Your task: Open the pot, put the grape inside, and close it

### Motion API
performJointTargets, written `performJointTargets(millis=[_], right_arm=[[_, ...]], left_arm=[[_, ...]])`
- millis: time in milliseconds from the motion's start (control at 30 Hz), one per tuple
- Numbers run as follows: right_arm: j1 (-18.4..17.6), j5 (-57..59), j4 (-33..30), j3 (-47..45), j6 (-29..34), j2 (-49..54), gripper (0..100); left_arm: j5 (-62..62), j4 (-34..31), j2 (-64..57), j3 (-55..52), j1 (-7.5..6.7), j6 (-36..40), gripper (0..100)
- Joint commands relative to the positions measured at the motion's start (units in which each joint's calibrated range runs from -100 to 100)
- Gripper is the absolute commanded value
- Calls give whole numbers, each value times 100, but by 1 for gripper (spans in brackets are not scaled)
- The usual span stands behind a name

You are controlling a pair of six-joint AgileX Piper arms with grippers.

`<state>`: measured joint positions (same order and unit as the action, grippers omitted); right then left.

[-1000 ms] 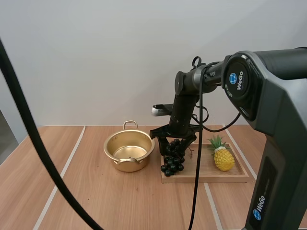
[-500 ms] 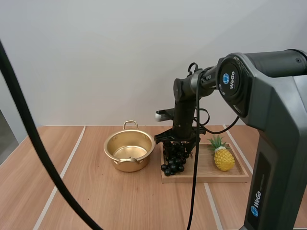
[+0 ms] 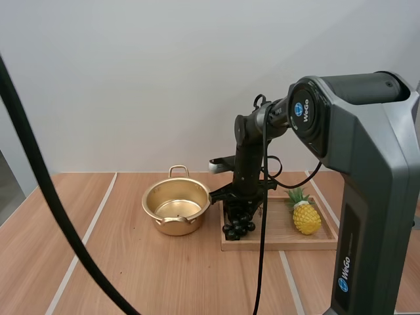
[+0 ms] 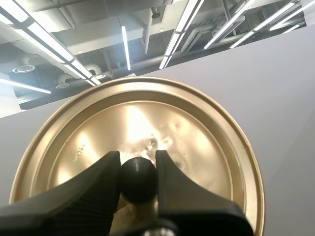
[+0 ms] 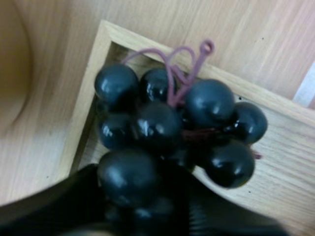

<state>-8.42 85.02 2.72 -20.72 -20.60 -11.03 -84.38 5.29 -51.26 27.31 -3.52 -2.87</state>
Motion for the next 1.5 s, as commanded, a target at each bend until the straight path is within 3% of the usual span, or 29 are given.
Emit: performJointTargets(millis=[0,400,833,1033,1133,1267,1467], right_arm=[[-1,171,-75,-10,132,194,0],[-1,166,-96,83,67,1218,0],[-1,525,-94,1469,-130,2768,0],[-5,975,359,1757,-626,2822,0],[-31,1133,918,1757,-1201,2809,0],[-210,1258,1561,1757,-1871,2679,0],[-567,1258,1541,1757,-2059,2307,0]], left_arm=[[93,9,-17,24,-2,1,0],[93,14,-17,24,-2,-6,0],[-92,2,-87,24,-2,-19,0],[-109,-347,-210,54,-2,-19,0],[-88,-737,-309,81,-2,-19,0],[-106,-720,-456,81,-2,-19,0],[-331,-684,-486,95,-2,-19,0]])
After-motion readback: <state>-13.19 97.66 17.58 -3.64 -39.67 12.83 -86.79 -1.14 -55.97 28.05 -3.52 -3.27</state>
